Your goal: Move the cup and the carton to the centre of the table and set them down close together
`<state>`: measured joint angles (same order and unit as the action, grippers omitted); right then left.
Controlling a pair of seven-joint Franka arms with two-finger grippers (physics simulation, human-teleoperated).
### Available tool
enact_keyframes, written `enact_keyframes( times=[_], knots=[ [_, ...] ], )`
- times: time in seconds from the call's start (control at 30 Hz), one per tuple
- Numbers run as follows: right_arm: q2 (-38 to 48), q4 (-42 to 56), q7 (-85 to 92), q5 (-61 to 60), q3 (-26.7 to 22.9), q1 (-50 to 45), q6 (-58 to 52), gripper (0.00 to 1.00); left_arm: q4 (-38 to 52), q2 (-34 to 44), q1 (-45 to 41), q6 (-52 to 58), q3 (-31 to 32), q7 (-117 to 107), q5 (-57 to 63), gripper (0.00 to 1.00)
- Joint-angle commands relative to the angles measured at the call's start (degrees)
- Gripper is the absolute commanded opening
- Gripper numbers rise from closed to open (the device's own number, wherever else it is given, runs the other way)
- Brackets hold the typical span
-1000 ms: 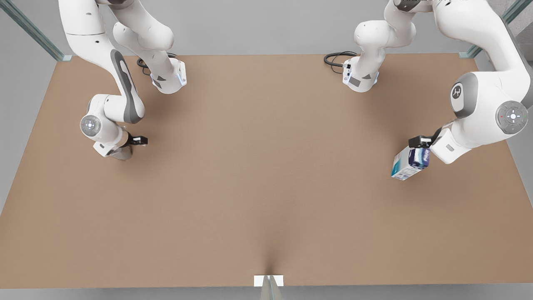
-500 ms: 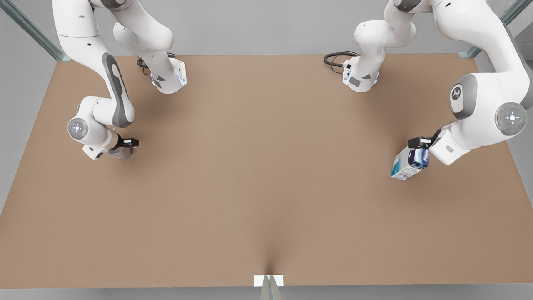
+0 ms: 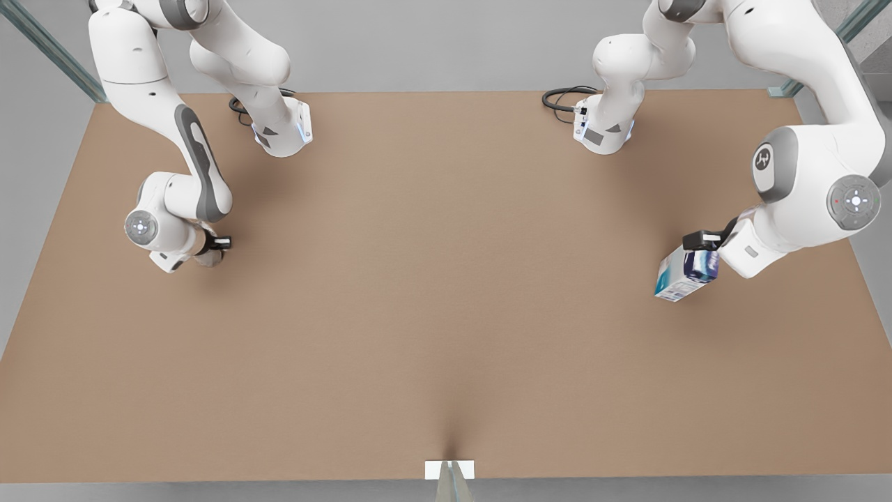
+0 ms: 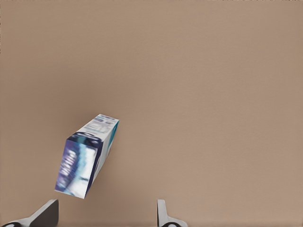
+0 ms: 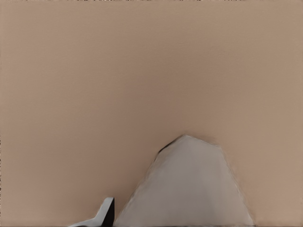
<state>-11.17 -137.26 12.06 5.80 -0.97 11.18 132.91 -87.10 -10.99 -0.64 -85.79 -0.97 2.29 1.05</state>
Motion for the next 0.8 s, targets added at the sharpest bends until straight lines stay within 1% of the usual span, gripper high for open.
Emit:
enact_keyframes(
  times=[0.0,0.27,0.37,0.4,0.47,0.5,0.53,0.57,0.67,0.73,0.77],
  knots=[
    [0.01,0.06,-0.02,0.00,0.00,-0.02,-0.11,0.21,0.00,0.01,0.03,0.09,0.00,0.00,0.00,1.00],
    [0.19,2.87,0.07,0.00,0.00,-0.37,-1.95,0.21,0.00,0.09,0.03,-0.08,0.00,0.00,0.09,1.00],
    [0.89,5.60,0.86,-0.79,1.23,-1.78,-1.95,0.21,0.00,0.18,0.12,-0.08,-1.23,2.28,0.18,1.00],
    [0.80,7.18,0.86,-1.14,3.95,-1.78,-1.86,0.21,0.00,0.27,0.12,-0.08,-1.23,2.37,0.36,1.00],
    [-0.16,11.22,0.42,-6.58,12.65,-1.86,-1.78,0.21,0.00,0.36,0.12,-0.08,-2.02,4.13,0.53,1.00],
    [-2.27,13.85,0.42,-9.40,13.72,-4.75,-1.69,0.21,-0.09,0.27,0.12,-0.43,-2.81,5.00,0.53,1.00],
    [-5.17,18.16,0.16,-11.77,13.72,-9.77,-1.43,0.21,-0.61,0.27,0.12,-1.75,-3.08,5.36,1.85,1.00],
    [-7.80,22.02,-1.77,-12.48,13.72,-14.16,-1.34,0.21,-0.79,-0.43,0.20,-2.89,-3.17,6.94,2.11,1.00],
    [-16.86,34.85,-3.62,-13.27,13.45,-22.16,-1.42,0.21,-7.64,-0.52,0.56,-10.18,-3.96,9.84,2.11,1.00],
    [-22.66,43.21,-6.43,-13.71,13.36,-28.22,-1.60,0.21,-10.11,-0.35,0.56,-10.36,-4.39,16.44,2.11,1.00],
    [-24.42,45.32,-8.36,-13.71,13.36,-30.68,-1.60,0.21,-10.28,-0.69,1.08,-10.71,-4.92,16.52,2.11,1.00]
  ],
)
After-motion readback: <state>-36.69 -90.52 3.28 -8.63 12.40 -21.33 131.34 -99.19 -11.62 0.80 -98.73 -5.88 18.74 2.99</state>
